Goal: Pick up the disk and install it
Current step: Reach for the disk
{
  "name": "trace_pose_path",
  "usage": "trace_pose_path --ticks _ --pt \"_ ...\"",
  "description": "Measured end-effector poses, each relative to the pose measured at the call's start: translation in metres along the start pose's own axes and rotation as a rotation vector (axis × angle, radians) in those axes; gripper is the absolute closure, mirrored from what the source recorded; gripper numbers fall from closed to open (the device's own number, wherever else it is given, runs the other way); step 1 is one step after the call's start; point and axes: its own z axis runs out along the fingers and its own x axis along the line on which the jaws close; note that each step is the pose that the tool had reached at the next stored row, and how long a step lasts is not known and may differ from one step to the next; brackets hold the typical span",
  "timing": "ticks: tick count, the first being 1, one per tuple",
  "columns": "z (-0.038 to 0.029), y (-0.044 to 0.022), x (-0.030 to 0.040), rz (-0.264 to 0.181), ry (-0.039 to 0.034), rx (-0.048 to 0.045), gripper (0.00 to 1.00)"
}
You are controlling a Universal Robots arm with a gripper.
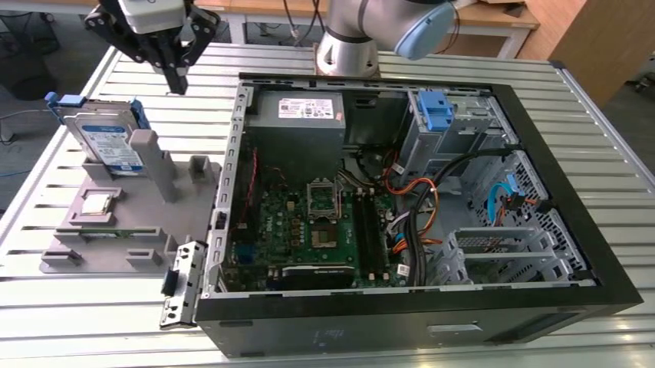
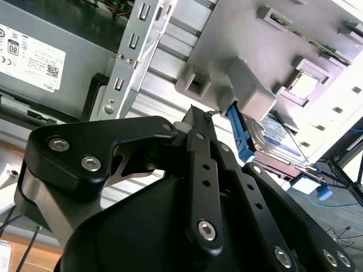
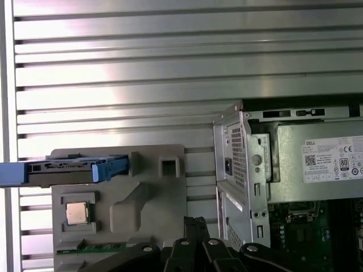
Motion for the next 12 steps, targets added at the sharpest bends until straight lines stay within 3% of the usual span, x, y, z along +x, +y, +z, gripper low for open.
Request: trace_pose_path --ticks 4,12 --pt "0.0003 -0.0004 0.0047 0.000 0.0000 0.0000 0.90" --pt "0.0003 -0.0004 0.0050 0.000 0.0000 0.0000 0.90"
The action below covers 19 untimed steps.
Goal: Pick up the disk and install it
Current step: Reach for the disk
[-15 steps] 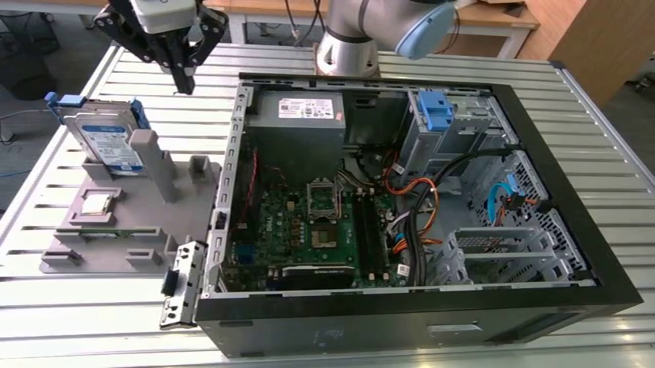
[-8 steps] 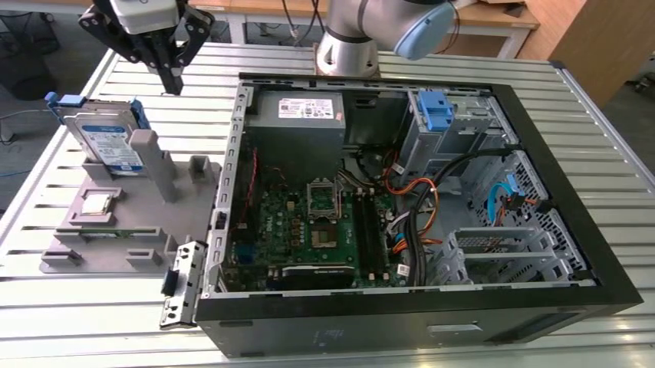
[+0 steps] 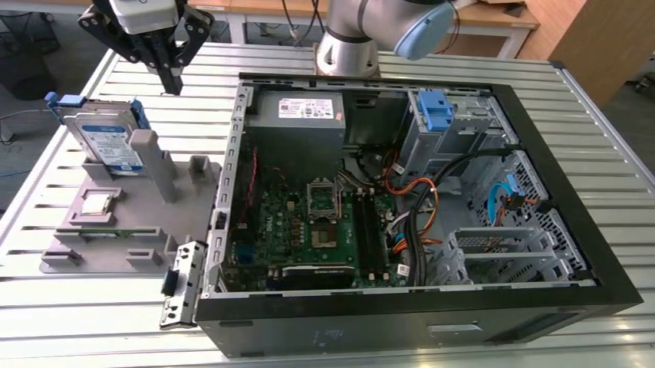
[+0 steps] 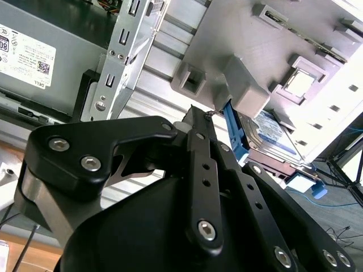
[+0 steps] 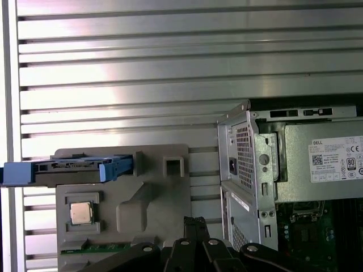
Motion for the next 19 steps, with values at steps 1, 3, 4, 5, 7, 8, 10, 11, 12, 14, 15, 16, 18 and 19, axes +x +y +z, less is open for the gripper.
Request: trace_pose_path --ticks 1,3,4,5,7,8,10,11,12,14,15,16,18,19 --pt "0.0000 0.0000 0.0000 0.000 -0.0001 0.0000 0.90" --pt "0.0000 0.0000 0.0000 0.000 0.0000 -0.0001 0.90" --pt "0.0000 0.0000 0.0001 0.000 0.0000 0.0000 0.90" --pt "0.0000 0.0000 0.0004 0.000 0.0000 0.0000 0.90" --pt "0.0000 -0.0001 0.0019 0.000 0.0000 0.0000 0.90" --pt "0.0000 -0.0003 0.0033 0.000 -0.0001 0.0000 0.90" --pt "-0.0001 -0.0006 0.0074 0.000 -0.0001 0.0000 0.90" --pt "-0.0001 -0.0008 0.0099 0.000 0.0000 0.0000 0.90" --pt "-0.0001 -0.0010 0.0125 0.000 -0.0001 0.0000 0.90" --pt "-0.0001 -0.0013 0.0171 0.000 0.0000 0.0001 0.90" --pt "0.0000 -0.0015 0.0194 0.000 -0.0001 0.0001 0.90" --pt "0.0000 -0.0017 0.0218 0.000 0.0000 0.0002 0.90" --pt "0.0000 -0.0021 0.0273 0.000 0.0000 0.0003 0.90" --pt "0.0000 -0.0023 0.0303 0.000 -0.0001 0.0003 0.90"
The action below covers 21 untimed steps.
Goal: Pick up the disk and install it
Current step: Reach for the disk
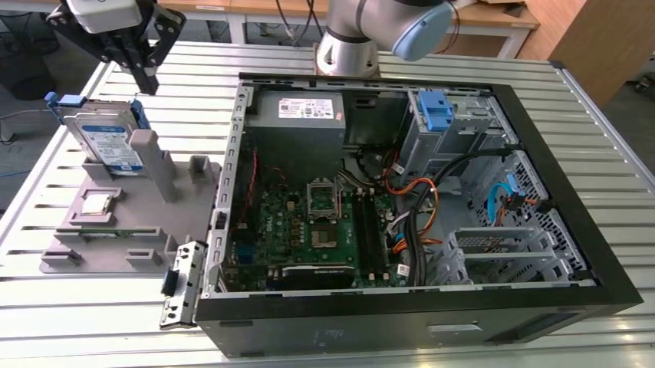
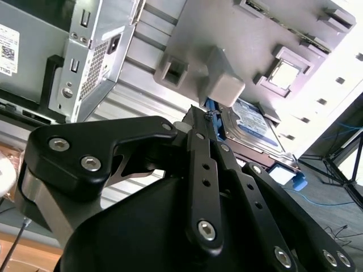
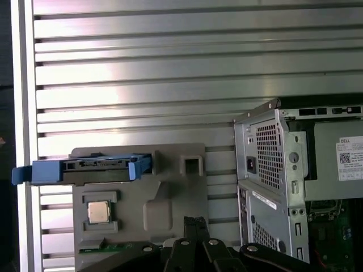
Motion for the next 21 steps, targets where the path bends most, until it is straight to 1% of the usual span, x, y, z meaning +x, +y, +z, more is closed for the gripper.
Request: trace_pose_path --ticks 5,8,14,21 --pt "0.0002 -0.0011 0.0150 0.001 0.0000 0.0005 0.90" --pt "0.0012 -0.0017 0.0212 0.001 0.0000 0.0015 0.90" --pt "0.0058 -0.0024 0.0278 0.001 -0.0005 0.0060 0.90" --pt "0.0135 -0.0029 0.0322 0.001 -0.0011 0.0136 0.90"
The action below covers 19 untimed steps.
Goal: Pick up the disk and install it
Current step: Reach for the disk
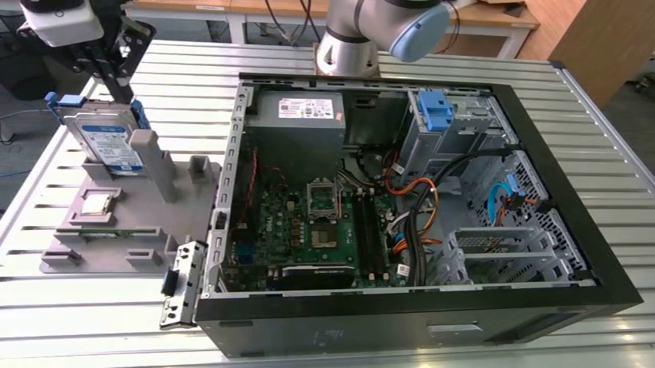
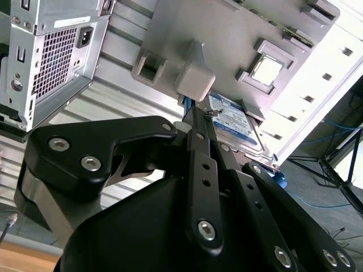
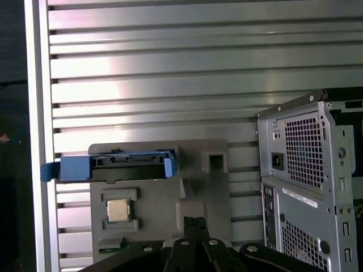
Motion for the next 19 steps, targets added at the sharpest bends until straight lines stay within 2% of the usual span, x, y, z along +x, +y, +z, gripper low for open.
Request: trace_pose_path --ticks 6,19 --pt "0.0050 -0.0002 0.0025 0.000 -0.0001 0.0035 0.90" --pt "0.0058 0.0020 0.0033 0.000 0.0000 -0.0002 0.90"
